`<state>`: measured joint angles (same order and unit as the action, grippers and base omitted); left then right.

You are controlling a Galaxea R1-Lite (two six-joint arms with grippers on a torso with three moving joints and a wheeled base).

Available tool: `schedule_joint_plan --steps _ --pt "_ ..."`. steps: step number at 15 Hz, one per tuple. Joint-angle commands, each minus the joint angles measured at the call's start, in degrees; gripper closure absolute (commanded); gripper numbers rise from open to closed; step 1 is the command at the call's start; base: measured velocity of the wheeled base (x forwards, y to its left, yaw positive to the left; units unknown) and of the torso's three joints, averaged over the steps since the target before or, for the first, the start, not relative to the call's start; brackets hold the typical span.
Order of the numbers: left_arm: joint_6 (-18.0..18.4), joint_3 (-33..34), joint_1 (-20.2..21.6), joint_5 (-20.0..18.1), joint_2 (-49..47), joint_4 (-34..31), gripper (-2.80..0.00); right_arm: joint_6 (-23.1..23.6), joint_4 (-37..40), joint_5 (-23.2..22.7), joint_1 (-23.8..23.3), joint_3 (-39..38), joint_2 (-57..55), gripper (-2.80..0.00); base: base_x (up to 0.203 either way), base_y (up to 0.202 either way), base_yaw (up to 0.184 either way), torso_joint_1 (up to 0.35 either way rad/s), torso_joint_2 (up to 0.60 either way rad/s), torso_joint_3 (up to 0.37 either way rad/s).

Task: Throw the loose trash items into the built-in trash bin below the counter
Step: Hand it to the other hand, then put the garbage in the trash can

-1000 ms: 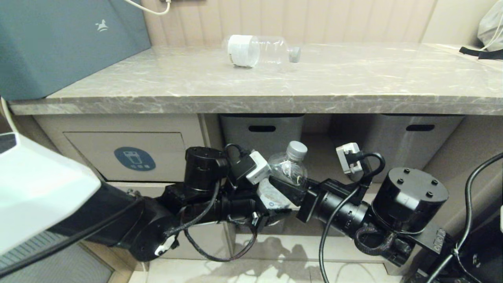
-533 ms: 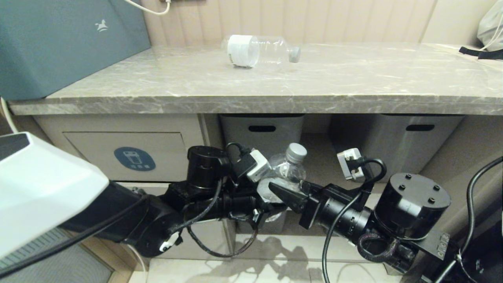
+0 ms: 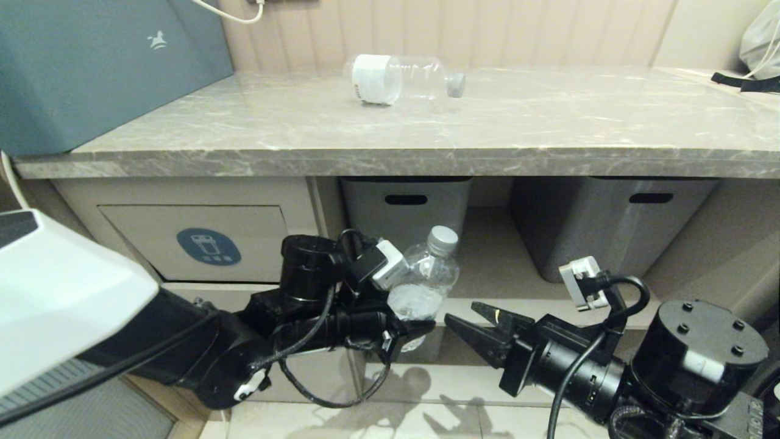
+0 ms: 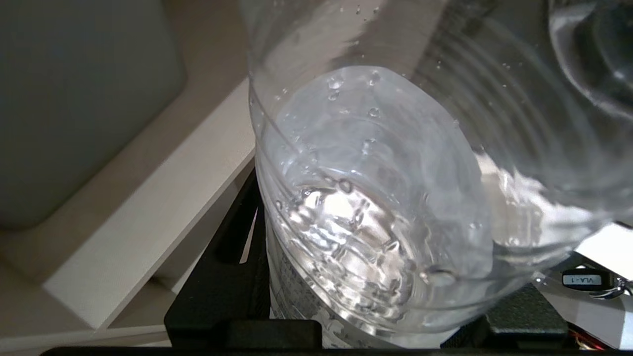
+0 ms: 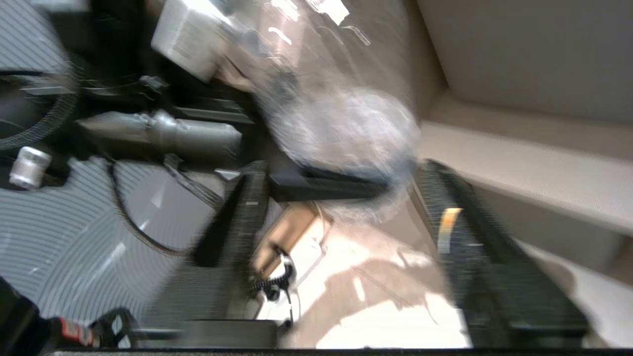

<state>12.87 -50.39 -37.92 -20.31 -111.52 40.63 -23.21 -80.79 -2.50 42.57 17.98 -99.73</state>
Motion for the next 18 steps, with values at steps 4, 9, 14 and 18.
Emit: schedule_joint_plan --steps 4,9,14,18 --pt "0.1 8.4 0.1 0.1 8.0 -0.4 0.00 -0.4 -1.1 1.2 -11.5 -6.3 5.3 0.00 0.000 0.000 0.000 0.000 0.00 0.000" --pt "0.0 18.3 -1.2 2.2 22.4 -2.1 0.00 0.4 -1.4 1.2 -19.5 -16.7 16.9 0.00 0.000 0.000 0.000 0.000 0.00 0.000" --pt "-0.2 23.9 -2.5 6.9 35.8 -5.6 0.00 11.5 7.8 3.8 -30.1 -17.9 34.0 0.00 0.000 0.000 0.000 0.000 0.00 0.000" --pt "-0.2 27.7 -2.4 7.2 40.9 -6.3 0.00 18.2 35.6 3.9 -33.6 -18.0 58.4 0.00 0.000 0.000 0.000 0.000 0.00 0.000"
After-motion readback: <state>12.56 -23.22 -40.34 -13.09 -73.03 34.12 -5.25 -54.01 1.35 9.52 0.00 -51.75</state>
